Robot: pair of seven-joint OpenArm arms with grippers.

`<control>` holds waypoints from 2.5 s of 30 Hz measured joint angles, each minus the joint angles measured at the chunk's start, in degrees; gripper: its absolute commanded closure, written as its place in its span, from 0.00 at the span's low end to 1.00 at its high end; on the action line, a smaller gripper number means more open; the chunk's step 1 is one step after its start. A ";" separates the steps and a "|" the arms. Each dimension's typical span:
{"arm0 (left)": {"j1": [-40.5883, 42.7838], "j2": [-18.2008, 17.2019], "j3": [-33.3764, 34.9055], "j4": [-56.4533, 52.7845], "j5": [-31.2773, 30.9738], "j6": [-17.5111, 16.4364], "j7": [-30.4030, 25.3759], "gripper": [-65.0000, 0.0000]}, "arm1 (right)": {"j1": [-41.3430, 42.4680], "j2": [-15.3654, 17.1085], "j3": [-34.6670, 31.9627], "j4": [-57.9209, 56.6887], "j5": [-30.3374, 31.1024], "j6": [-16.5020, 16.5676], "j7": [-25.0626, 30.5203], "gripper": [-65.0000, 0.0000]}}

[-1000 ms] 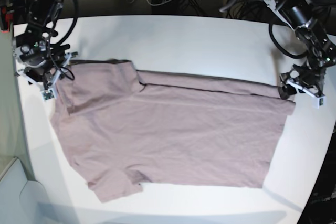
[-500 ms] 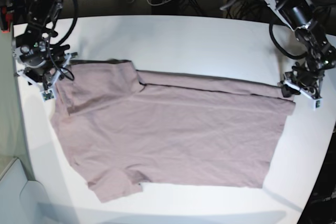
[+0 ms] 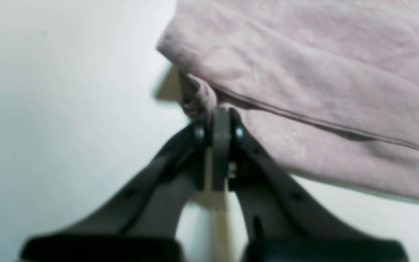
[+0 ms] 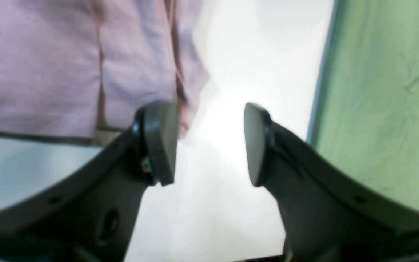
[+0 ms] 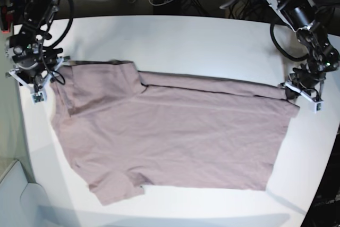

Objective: Layout the t-shirt on the table in an organized manner, then fold the t-shirt properly
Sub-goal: 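Hold the shirt corners with both grippers and adjust the grip, then lift the shirt edge with both grippers and drag it toward the collar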

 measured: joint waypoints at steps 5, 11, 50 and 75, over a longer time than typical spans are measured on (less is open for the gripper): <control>0.02 0.00 -0.24 0.02 -0.02 0.00 0.17 1.00 | -0.09 0.00 0.09 0.00 0.00 -0.02 0.00 0.46; 1.09 0.00 -0.31 0.24 -0.68 0.00 0.00 1.00 | 0.00 -0.04 0.13 -1.53 0.24 0.00 0.28 0.43; -2.14 1.88 0.24 23.61 -0.87 -0.85 15.82 1.00 | 4.20 9.46 -6.19 -3.65 0.90 0.46 4.76 1.00; -13.75 -3.34 4.85 11.63 0.26 -0.63 19.34 1.00 | 22.58 20.31 -26.36 -11.98 2.21 0.33 -7.69 1.00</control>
